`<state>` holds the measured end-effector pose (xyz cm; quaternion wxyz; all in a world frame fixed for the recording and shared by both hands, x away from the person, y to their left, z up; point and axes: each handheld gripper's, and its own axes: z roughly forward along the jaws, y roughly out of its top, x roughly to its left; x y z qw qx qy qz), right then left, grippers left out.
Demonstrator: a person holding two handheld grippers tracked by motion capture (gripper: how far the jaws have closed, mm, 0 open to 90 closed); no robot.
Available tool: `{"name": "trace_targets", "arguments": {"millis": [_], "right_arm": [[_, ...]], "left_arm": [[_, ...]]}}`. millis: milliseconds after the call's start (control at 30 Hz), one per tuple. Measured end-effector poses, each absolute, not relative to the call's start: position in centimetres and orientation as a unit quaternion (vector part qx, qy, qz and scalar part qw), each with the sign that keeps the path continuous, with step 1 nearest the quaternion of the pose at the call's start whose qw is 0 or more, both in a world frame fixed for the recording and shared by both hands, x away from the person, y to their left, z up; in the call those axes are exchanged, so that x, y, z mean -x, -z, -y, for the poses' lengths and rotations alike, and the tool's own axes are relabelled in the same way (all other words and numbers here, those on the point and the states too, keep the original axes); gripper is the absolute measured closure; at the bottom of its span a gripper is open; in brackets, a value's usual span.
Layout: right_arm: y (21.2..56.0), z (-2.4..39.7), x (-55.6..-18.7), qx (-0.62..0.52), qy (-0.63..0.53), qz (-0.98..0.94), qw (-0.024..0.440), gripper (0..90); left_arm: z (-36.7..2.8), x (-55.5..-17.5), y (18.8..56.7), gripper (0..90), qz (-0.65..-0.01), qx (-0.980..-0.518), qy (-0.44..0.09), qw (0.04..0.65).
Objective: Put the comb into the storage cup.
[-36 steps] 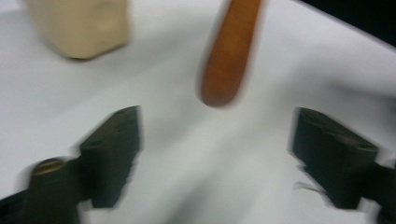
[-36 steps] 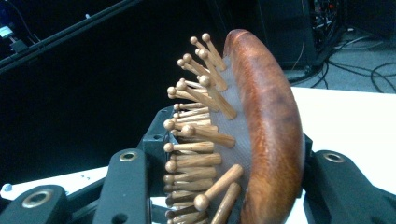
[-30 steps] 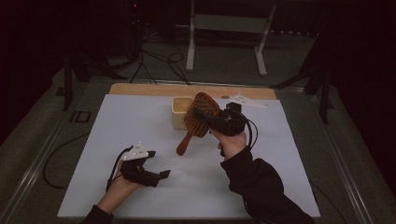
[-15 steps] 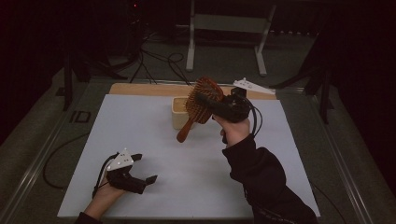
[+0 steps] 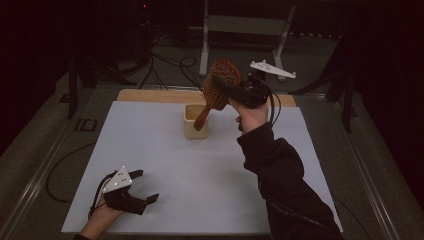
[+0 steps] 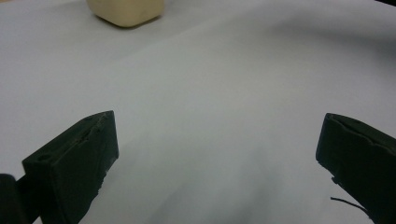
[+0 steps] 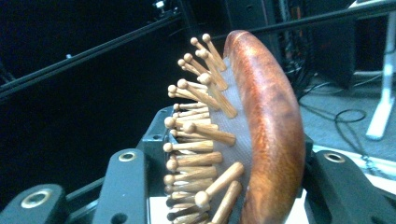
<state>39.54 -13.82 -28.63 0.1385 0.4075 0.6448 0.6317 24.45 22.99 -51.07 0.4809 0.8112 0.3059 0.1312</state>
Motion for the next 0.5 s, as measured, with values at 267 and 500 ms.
{"name": "trace_targets", "arguments": {"millis": [267,500], "right_arm": [[27.3,12.9,-41.7,-0.406,-0.623,-0.644,0.18,50.8],[27.8,11.9,-43.7,-0.409,-0.614,-0.647,0.194,50.8]], "left_arm": [[-23.5,-24.1,51.3,0.1,-0.304,-0.806,-0.144,0.486],[-23.5,-24.1,51.2,0.1,-0.301,-0.802,-0.149,0.493]]}}
